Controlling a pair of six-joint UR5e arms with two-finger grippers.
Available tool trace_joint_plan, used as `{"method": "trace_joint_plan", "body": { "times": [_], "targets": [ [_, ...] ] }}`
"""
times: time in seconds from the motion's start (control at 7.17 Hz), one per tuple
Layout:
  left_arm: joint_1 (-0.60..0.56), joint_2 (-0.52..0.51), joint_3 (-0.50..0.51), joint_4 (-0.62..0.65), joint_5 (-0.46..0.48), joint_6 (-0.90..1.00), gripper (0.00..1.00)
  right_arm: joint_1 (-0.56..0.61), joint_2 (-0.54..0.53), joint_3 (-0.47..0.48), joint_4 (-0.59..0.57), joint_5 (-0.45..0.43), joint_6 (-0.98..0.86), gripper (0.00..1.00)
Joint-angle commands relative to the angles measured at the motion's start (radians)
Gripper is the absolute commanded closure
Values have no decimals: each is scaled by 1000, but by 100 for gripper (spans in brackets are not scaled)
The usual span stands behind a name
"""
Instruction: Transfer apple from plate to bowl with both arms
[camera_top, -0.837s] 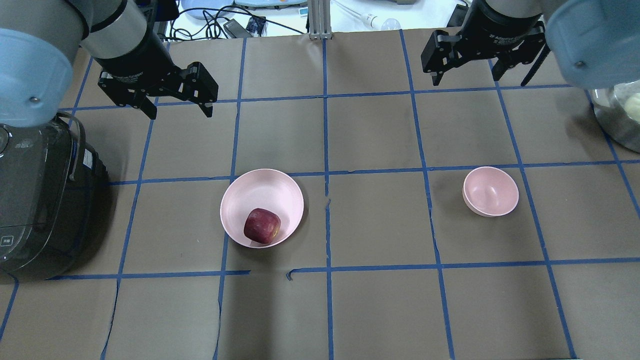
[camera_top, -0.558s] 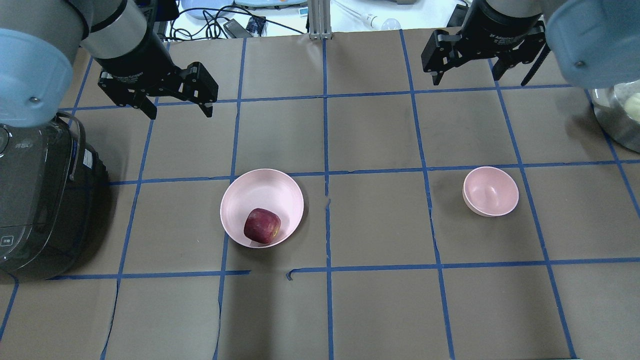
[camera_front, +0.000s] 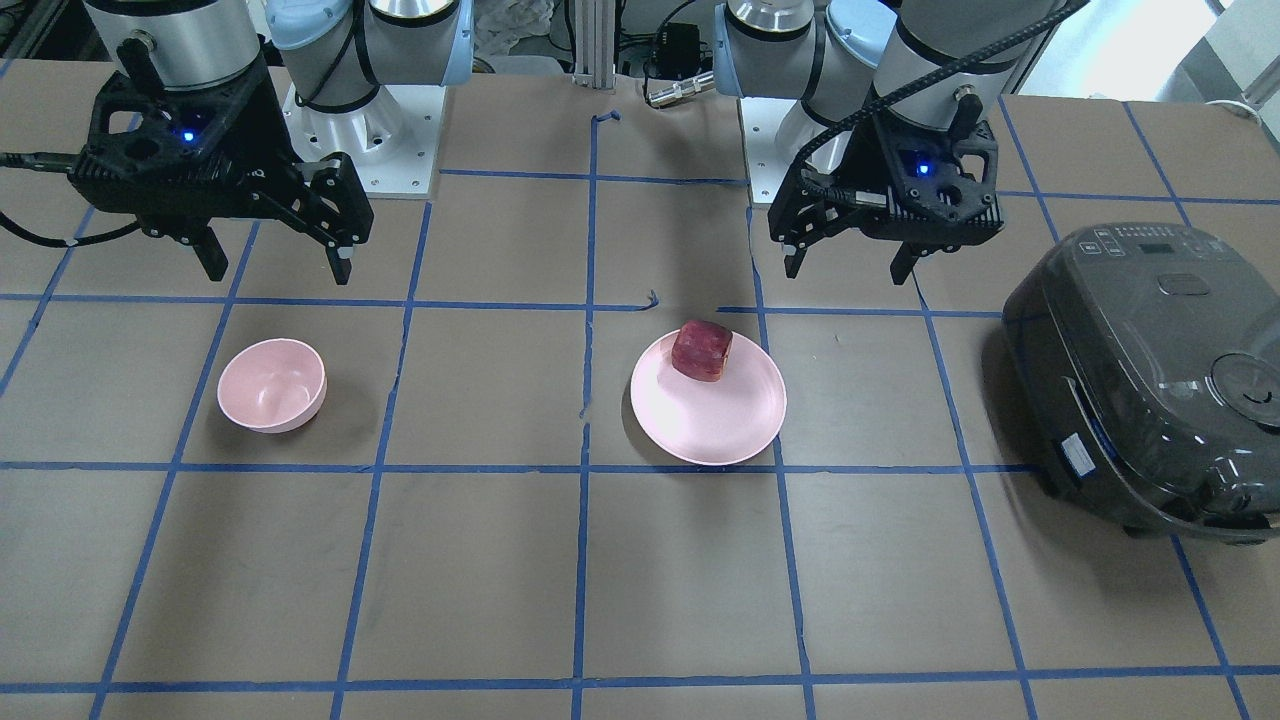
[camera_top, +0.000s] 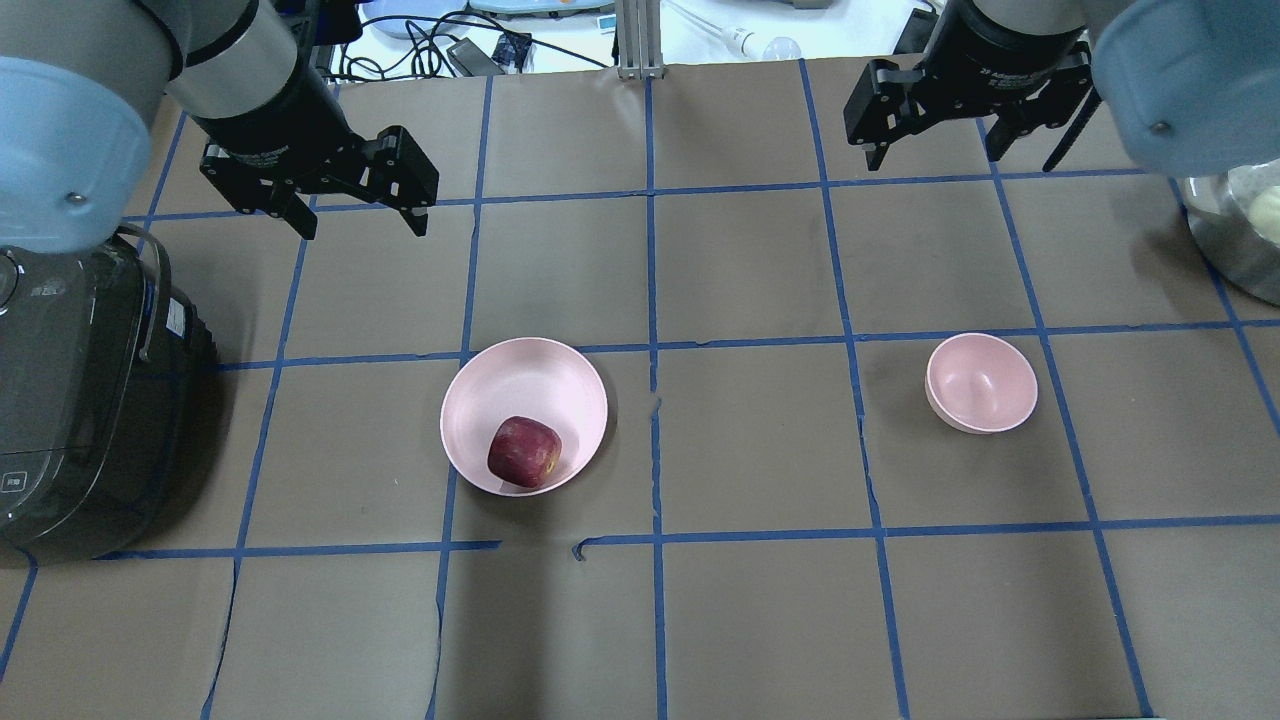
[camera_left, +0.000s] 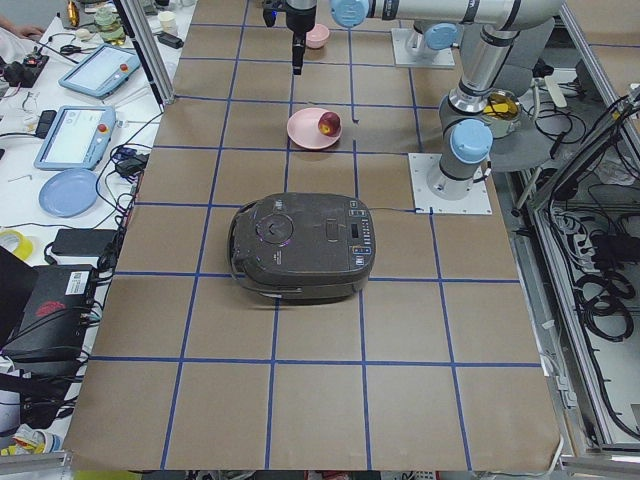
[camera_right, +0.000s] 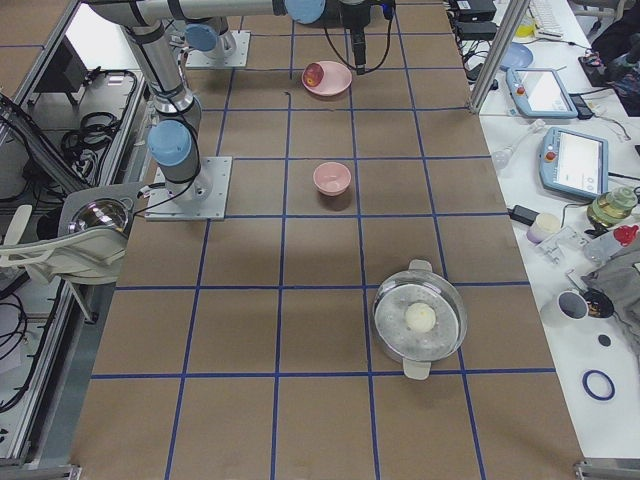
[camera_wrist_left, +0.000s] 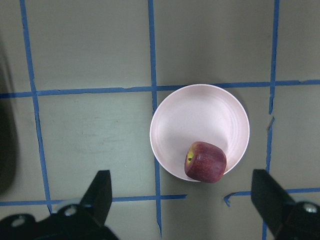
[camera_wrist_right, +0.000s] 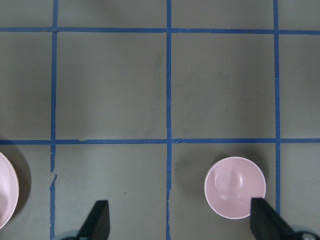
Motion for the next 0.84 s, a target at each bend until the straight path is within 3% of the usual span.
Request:
{"method": "trace_joint_plan", "body": {
  "times": [0.0,0.7],
  "targets": [
    [1,0,-1,0,0,1,0,0,0,0,1,0,-1,0],
    [0,0,-1,0,0,13,0,0,0,0,11,0,-5,0]
  ]
}}
